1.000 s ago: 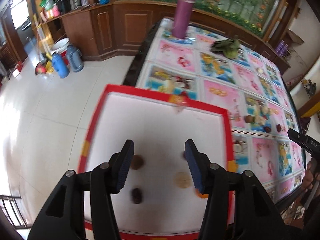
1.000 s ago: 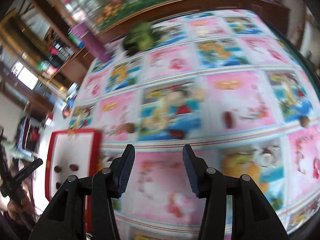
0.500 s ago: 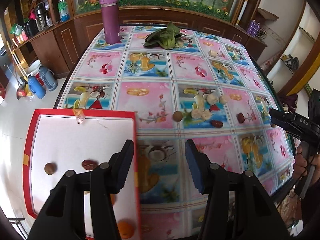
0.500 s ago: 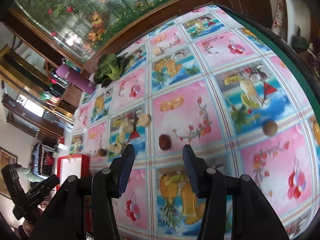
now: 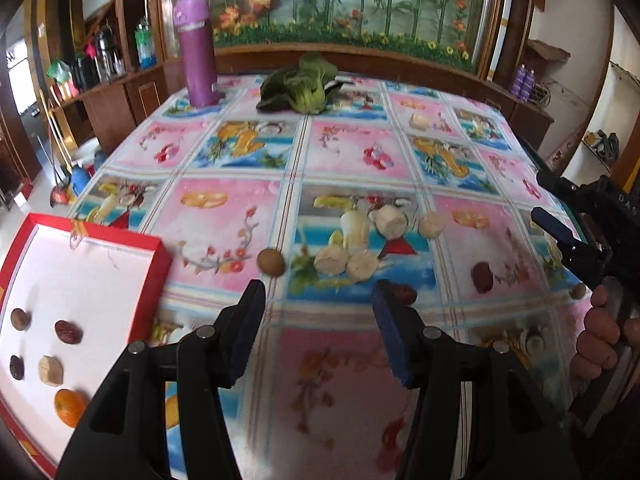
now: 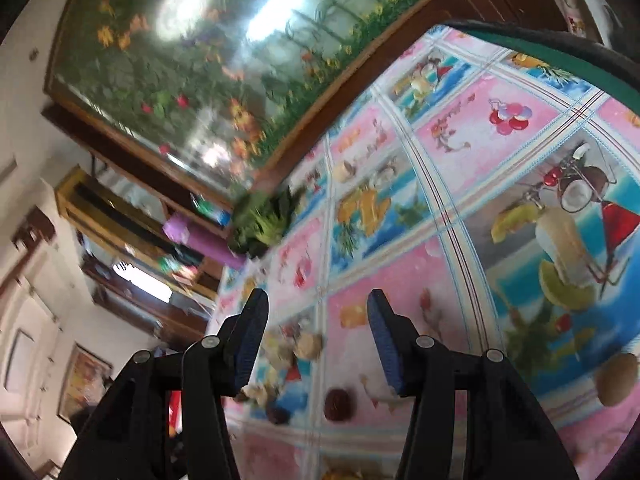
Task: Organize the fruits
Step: 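Withdraw both open grippers from the tray back over the tablecloth, then grasp a dark red date with the left gripper while the right gripper grasps another date, then carry both dates over the tray and open both grippers to release them, then withdraw both open grippers from the tray back over the tablecloth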
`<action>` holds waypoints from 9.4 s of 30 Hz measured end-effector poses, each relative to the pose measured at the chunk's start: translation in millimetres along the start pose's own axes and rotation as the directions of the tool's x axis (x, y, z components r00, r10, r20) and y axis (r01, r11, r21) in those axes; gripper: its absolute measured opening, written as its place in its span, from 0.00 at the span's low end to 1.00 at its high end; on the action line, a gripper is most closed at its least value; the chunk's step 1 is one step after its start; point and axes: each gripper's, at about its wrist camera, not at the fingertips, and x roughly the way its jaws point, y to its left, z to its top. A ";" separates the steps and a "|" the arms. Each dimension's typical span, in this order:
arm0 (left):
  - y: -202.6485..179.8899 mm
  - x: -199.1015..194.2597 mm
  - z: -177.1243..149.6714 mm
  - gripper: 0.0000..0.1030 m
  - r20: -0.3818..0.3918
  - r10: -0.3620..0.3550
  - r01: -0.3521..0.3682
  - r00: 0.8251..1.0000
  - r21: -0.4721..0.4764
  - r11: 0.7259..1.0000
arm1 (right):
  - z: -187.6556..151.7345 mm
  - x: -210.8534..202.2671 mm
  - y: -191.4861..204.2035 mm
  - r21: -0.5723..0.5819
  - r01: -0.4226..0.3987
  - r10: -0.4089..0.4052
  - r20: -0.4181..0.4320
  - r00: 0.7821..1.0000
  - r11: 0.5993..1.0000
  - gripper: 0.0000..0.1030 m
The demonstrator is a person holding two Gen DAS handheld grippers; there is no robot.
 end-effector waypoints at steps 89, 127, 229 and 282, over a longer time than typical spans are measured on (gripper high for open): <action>-39.0 61.6 9.2 0.25 -0.270 -0.045 0.013 0.962 -0.118 0.993 | -19.2 33.0 30.7 -0.241 0.047 -0.134 -0.357 0.924 0.969 0.03; -33.6 28.7 -28.3 0.18 -0.206 -0.049 0.079 0.977 0.137 0.987 | -41.7 40.3 48.9 -0.413 0.048 -0.239 -0.425 0.873 0.909 0.08; 223.8 -63.5 -100.1 0.18 -0.177 0.254 -0.283 0.951 -0.166 0.945 | -277.9 149.0 234.2 -0.703 -0.293 -0.173 -0.510 0.842 0.648 0.15; 99.7 -122.8 -69.6 0.80 0.055 0.222 -0.221 0.973 -0.022 0.975 | -73.8 -63.2 86.6 -0.450 -0.006 -0.004 -0.021 1.000 0.893 0.49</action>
